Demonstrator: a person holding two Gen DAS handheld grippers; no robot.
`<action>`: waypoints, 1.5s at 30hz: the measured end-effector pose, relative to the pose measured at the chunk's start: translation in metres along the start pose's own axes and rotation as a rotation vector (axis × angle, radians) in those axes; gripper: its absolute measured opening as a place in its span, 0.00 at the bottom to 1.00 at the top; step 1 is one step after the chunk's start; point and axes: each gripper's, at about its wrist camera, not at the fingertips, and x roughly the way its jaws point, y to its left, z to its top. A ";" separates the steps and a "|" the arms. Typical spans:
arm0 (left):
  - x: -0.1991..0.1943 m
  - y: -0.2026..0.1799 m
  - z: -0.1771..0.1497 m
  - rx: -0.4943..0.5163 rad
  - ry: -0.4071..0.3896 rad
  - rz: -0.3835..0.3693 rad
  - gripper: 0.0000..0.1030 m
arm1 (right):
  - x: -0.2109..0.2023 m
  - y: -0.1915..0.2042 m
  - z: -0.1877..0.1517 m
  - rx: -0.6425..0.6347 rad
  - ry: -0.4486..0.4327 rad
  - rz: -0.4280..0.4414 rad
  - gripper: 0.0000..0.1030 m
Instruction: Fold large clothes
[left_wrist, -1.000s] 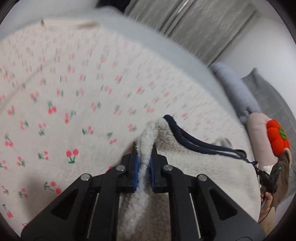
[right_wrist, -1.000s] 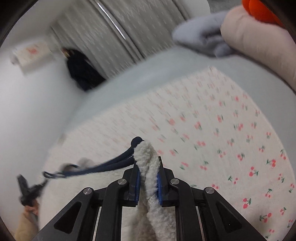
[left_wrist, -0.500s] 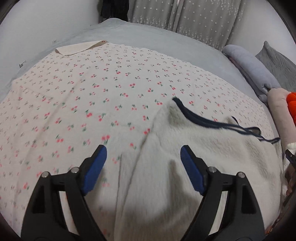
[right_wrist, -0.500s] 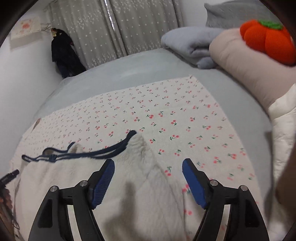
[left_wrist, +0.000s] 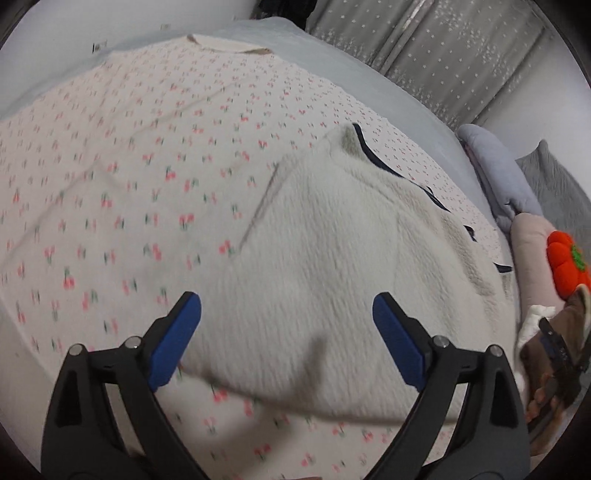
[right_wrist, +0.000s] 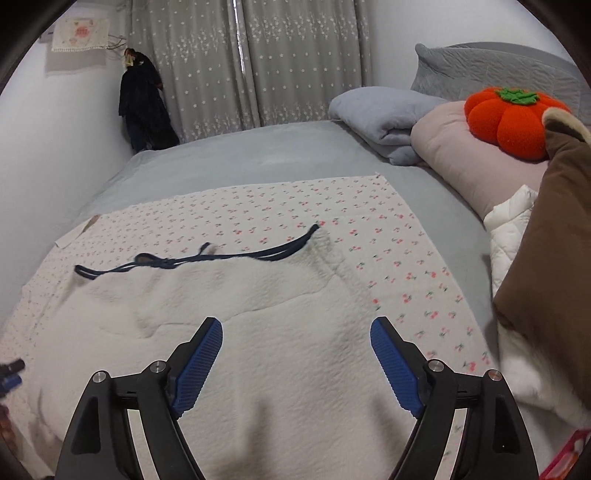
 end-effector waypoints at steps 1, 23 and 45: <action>-0.003 0.001 -0.009 -0.013 0.002 -0.017 0.95 | -0.002 0.004 -0.001 0.011 0.001 0.014 0.82; 0.060 0.019 -0.067 -0.490 -0.126 -0.328 0.79 | 0.019 0.073 -0.056 0.027 0.043 0.281 0.71; -0.037 -0.123 -0.051 0.248 -0.617 -0.325 0.29 | 0.079 0.126 -0.092 -0.041 0.167 0.510 0.09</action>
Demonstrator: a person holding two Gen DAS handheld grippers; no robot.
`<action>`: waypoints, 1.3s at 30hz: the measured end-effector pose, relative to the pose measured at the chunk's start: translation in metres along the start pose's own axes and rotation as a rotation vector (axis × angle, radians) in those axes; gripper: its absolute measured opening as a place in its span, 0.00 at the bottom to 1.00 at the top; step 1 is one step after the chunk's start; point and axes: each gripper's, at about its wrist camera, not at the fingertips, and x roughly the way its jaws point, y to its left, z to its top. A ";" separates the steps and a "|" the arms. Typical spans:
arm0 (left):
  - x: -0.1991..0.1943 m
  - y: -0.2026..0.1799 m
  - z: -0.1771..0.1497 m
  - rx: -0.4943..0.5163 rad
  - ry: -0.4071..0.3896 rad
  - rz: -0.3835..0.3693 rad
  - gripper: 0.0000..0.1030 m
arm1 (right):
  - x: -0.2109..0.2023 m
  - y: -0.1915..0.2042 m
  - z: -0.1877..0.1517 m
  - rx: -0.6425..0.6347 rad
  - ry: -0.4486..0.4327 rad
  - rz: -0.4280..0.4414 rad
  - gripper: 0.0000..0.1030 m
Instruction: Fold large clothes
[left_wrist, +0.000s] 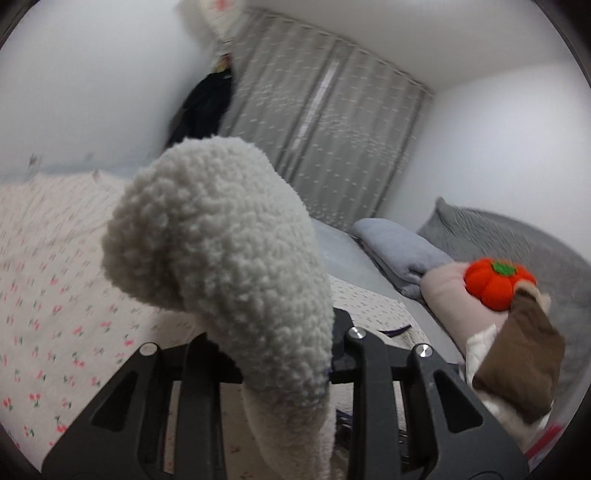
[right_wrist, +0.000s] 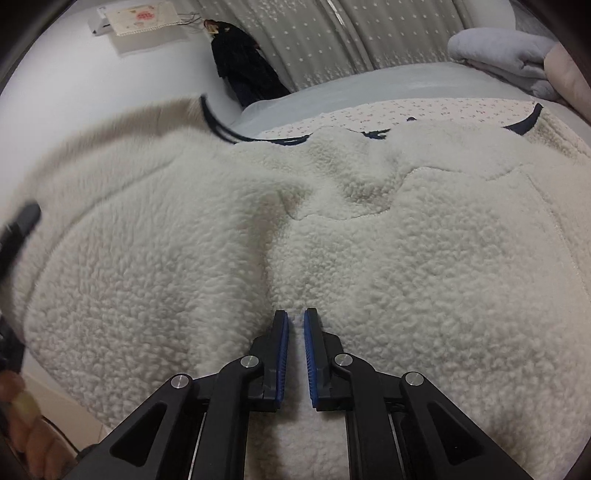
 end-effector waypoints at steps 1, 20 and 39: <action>0.001 -0.009 0.002 0.036 -0.006 -0.011 0.29 | -0.001 -0.001 -0.001 0.016 -0.005 0.016 0.09; 0.038 -0.156 -0.088 0.542 0.386 -0.430 0.34 | -0.194 -0.176 0.004 0.583 -0.284 0.108 0.73; -0.003 -0.115 -0.054 0.481 0.589 -0.677 0.79 | -0.137 -0.187 0.029 0.453 -0.106 0.326 0.35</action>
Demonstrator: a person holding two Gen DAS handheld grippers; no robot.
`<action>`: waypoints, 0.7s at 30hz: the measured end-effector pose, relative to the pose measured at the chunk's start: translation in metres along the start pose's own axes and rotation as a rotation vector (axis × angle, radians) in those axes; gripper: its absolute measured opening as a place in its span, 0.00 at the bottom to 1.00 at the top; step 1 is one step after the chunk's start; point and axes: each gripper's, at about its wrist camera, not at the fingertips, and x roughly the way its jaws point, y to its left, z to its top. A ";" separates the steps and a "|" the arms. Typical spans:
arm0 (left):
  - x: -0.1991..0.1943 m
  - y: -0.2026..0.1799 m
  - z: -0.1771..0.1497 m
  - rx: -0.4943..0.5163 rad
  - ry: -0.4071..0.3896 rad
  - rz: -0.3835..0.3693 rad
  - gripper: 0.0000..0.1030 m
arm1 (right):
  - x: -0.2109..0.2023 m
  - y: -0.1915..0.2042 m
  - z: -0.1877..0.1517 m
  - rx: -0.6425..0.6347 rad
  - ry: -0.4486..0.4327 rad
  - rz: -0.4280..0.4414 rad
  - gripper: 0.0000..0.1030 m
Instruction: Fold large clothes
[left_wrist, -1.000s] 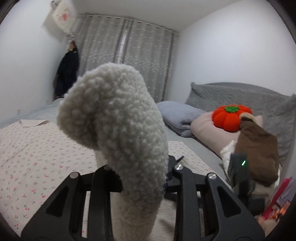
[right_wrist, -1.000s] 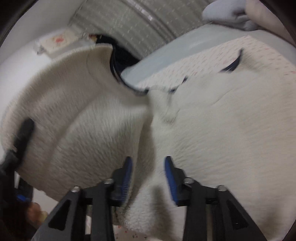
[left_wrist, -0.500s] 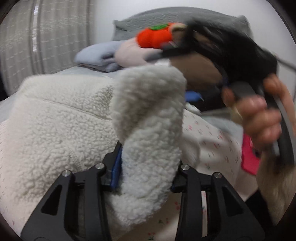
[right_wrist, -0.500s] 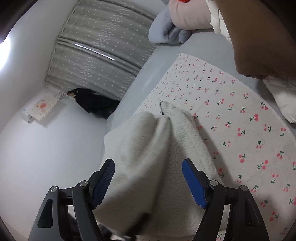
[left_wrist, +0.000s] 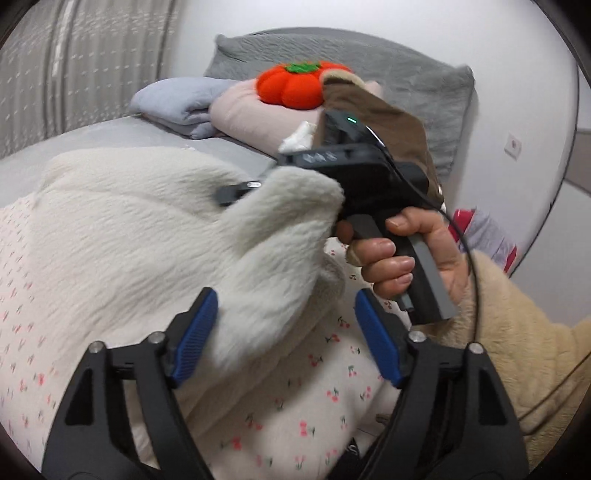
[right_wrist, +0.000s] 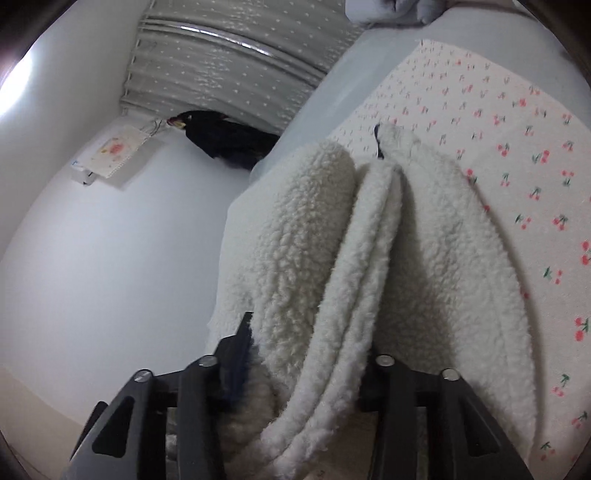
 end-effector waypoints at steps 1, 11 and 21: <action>-0.005 0.007 -0.005 -0.031 -0.014 0.005 0.79 | 0.001 0.003 0.000 -0.019 -0.014 -0.010 0.32; -0.032 0.066 -0.007 -0.250 -0.092 0.126 0.81 | -0.058 0.078 -0.012 -0.279 -0.218 0.046 0.29; 0.029 0.073 -0.018 -0.304 0.008 0.124 0.98 | -0.042 -0.022 0.003 0.018 -0.078 -0.271 0.56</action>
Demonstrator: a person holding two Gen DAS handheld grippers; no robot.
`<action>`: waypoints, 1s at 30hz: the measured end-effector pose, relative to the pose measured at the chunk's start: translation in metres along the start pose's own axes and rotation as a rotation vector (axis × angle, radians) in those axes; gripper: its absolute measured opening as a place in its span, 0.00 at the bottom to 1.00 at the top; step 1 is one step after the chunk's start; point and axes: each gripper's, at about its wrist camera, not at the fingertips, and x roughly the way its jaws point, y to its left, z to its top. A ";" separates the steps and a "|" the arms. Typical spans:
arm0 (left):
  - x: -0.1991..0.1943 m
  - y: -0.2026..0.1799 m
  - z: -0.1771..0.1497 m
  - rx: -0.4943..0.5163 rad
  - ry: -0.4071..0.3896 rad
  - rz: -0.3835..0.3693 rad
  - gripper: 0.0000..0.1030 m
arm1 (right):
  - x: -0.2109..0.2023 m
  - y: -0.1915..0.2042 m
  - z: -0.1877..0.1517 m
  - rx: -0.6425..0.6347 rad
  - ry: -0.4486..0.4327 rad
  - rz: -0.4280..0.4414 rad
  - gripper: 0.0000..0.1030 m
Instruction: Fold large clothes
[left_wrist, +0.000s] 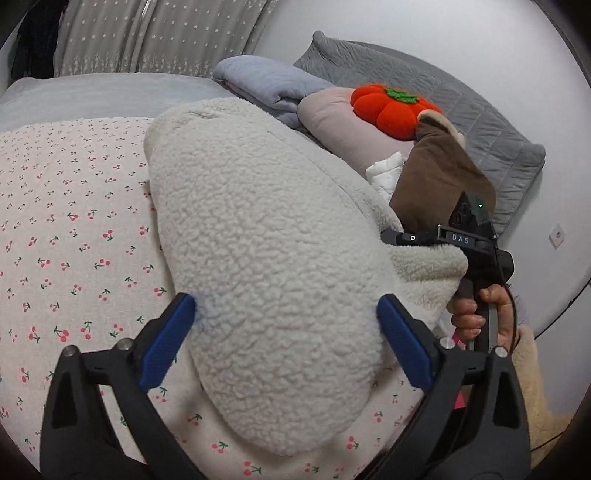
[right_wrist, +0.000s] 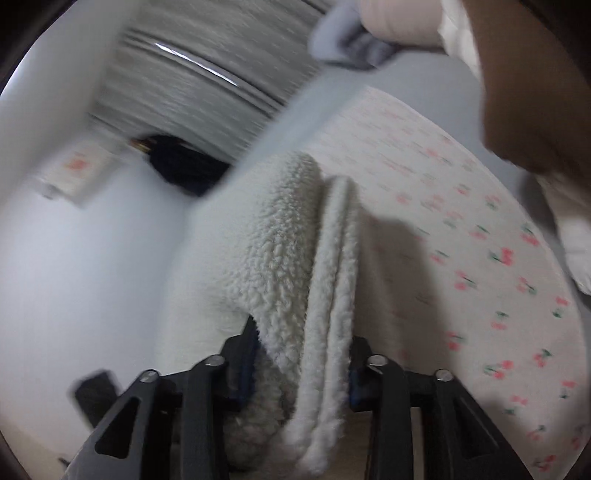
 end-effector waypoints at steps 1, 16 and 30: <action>0.001 -0.001 0.000 0.002 0.007 0.002 0.99 | 0.004 -0.002 -0.002 -0.006 0.006 -0.044 0.75; 0.026 0.064 0.010 -0.365 0.067 -0.216 0.90 | 0.058 -0.057 -0.007 0.357 0.161 0.330 0.64; -0.103 0.093 0.011 -0.263 -0.091 0.029 0.78 | 0.073 0.068 -0.050 0.136 0.233 0.433 0.55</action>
